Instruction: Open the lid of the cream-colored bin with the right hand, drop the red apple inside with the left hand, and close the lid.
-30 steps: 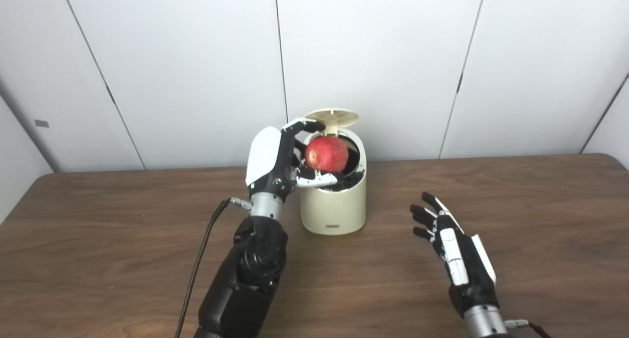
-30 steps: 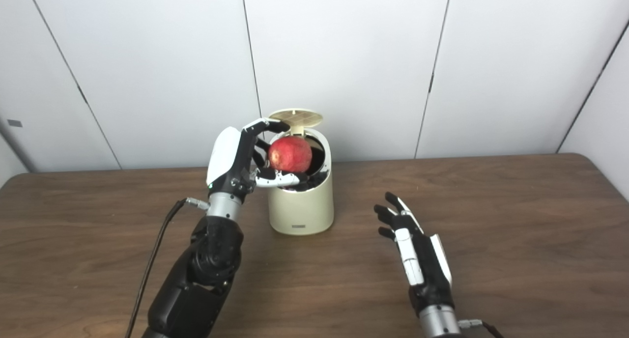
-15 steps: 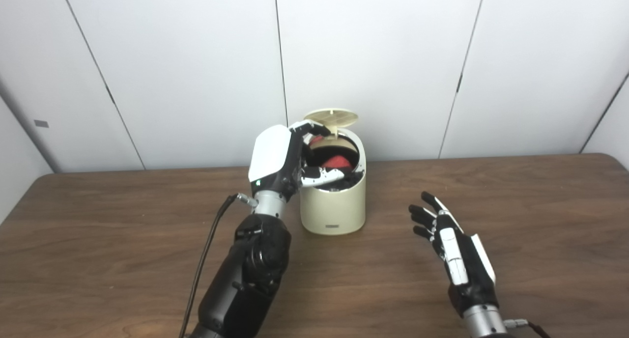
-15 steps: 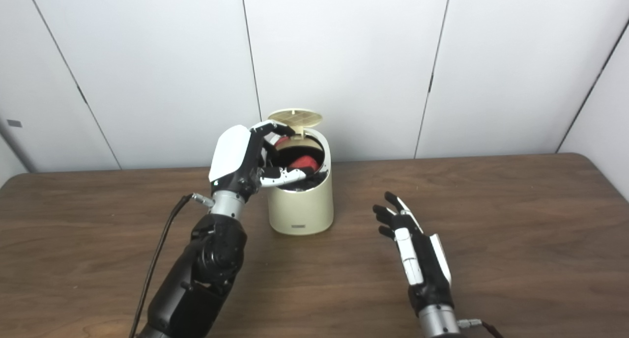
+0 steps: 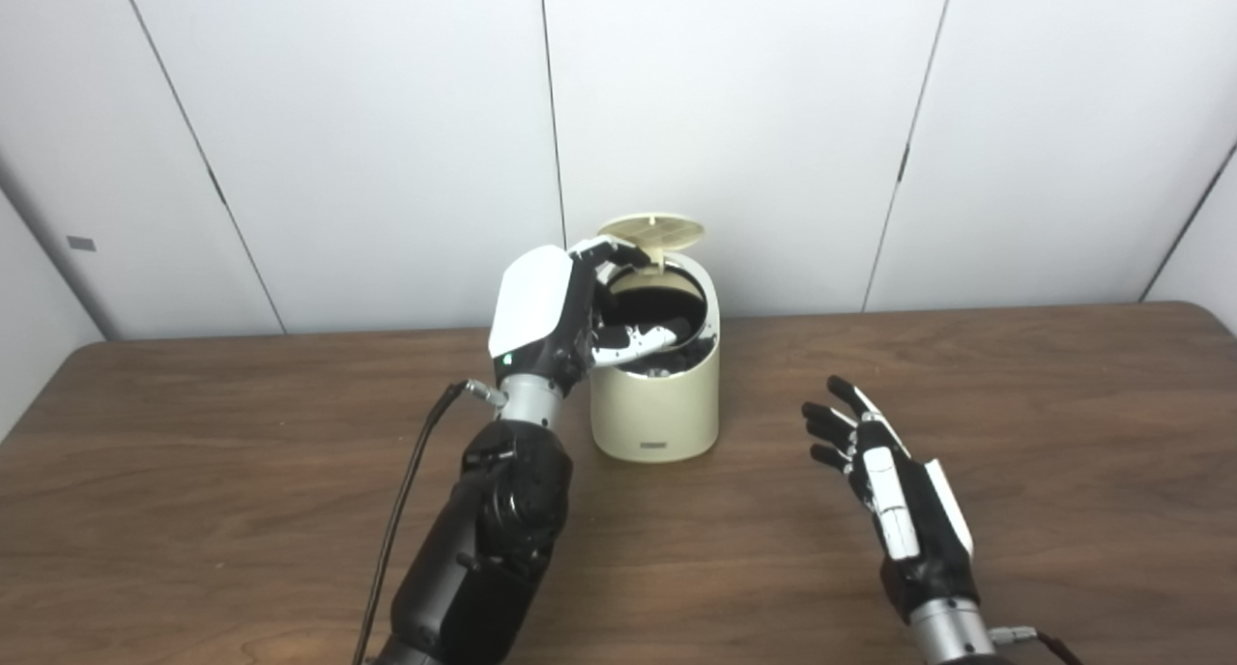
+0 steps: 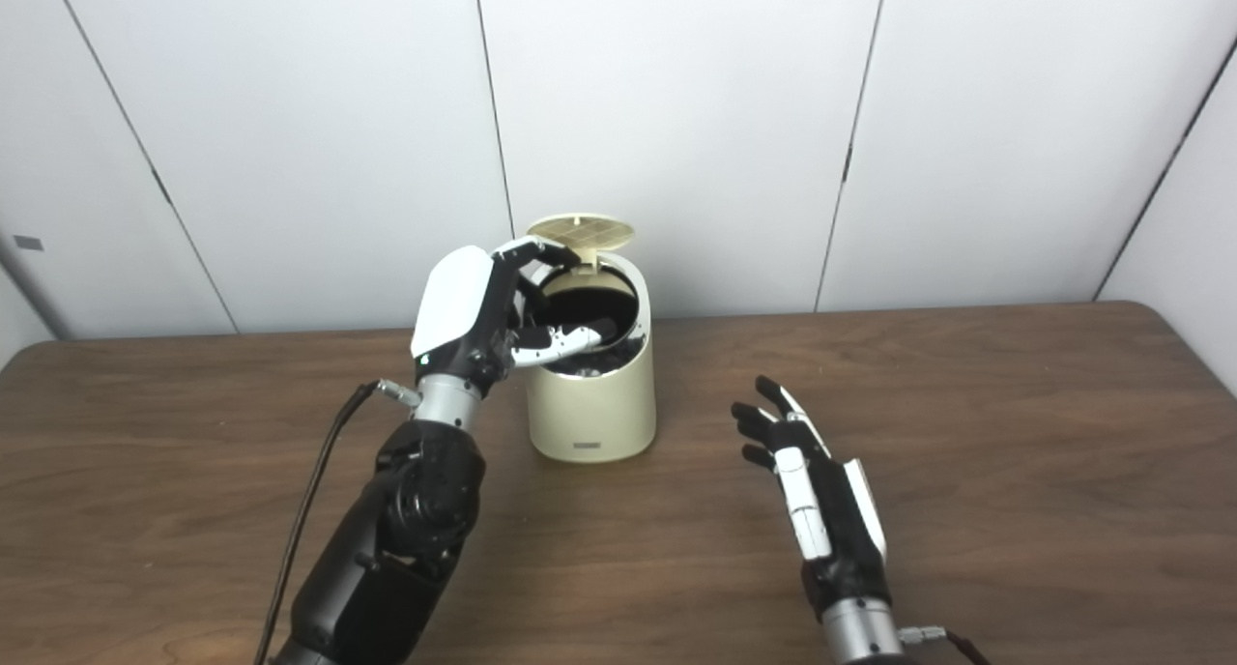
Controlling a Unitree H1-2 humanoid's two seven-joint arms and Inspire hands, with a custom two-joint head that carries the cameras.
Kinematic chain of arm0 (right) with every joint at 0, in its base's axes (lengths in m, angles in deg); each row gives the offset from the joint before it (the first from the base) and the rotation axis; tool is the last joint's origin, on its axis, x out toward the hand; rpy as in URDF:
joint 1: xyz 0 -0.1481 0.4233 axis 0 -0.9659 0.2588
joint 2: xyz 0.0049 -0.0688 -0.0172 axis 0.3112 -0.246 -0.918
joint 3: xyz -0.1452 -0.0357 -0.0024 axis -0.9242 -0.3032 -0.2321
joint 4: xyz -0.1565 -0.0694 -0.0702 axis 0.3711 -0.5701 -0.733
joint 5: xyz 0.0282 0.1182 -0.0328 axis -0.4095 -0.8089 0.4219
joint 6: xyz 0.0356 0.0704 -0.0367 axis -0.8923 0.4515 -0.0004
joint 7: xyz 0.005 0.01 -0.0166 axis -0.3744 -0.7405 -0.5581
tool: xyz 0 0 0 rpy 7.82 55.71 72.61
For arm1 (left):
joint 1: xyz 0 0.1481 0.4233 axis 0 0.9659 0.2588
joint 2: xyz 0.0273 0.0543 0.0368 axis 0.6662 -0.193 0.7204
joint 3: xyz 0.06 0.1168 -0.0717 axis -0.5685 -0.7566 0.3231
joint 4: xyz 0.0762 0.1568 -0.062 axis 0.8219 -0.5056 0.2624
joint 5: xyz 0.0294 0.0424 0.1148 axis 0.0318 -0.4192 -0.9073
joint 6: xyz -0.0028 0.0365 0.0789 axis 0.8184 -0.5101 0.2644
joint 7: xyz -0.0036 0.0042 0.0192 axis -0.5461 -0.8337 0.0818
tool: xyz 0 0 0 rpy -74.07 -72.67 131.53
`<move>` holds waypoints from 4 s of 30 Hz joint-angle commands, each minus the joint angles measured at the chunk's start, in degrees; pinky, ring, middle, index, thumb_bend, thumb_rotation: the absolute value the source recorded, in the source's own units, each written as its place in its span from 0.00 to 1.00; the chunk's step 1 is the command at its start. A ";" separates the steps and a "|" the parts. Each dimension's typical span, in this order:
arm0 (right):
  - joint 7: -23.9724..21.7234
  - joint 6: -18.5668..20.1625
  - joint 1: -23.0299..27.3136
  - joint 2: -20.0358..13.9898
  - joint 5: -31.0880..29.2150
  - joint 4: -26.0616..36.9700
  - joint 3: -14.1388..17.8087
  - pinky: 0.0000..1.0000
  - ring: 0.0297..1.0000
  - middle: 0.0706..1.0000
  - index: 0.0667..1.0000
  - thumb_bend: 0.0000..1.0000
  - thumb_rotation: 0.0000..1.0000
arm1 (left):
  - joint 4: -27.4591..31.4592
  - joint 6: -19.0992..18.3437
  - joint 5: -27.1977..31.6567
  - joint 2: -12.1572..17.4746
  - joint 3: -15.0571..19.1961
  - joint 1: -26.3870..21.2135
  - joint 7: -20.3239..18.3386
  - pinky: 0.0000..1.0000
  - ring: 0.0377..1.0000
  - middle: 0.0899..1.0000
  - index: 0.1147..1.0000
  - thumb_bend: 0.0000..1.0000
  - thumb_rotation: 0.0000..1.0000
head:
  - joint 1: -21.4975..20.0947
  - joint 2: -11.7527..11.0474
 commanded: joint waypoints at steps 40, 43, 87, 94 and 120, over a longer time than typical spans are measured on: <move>-0.82 -1.14 1.24 -2.05 -1.62 1.28 0.95 0.82 0.85 0.80 0.89 0.59 1.00 | 5.92 12.98 37.70 -7.75 19.71 6.88 2.39 0.57 0.48 0.45 0.40 0.50 0.00 | 1.86 0.37; -0.74 -1.12 1.50 -2.10 -1.72 1.47 1.13 0.82 0.87 0.82 0.89 0.60 1.00 | 8.84 9.67 38.62 -6.34 19.33 8.16 0.13 0.55 0.47 0.46 0.41 0.50 0.00 | 1.77 0.69; -7.57 8.58 43.66 -12.20 23.15 -10.72 -11.98 0.82 0.89 0.88 0.85 0.46 0.92 | 17.18 9.48 35.15 3.40 14.85 28.36 -13.24 1.00 1.00 1.00 1.00 0.66 0.93 | 1.18 2.11; -8.67 6.87 43.72 -13.45 23.88 -12.10 -13.17 0.85 0.92 0.91 0.76 0.46 0.92 | 17.17 8.86 35.36 2.50 15.16 28.13 -13.00 1.00 1.00 1.00 1.00 0.67 0.90 | 0.88 2.28; -12.26 3.40 37.05 -17.84 30.22 -6.84 -15.32 0.92 1.00 0.93 0.66 0.52 1.00 | 16.86 10.54 34.80 1.74 14.92 27.48 -12.68 1.00 0.98 0.97 0.98 0.67 0.86 | 1.71 2.25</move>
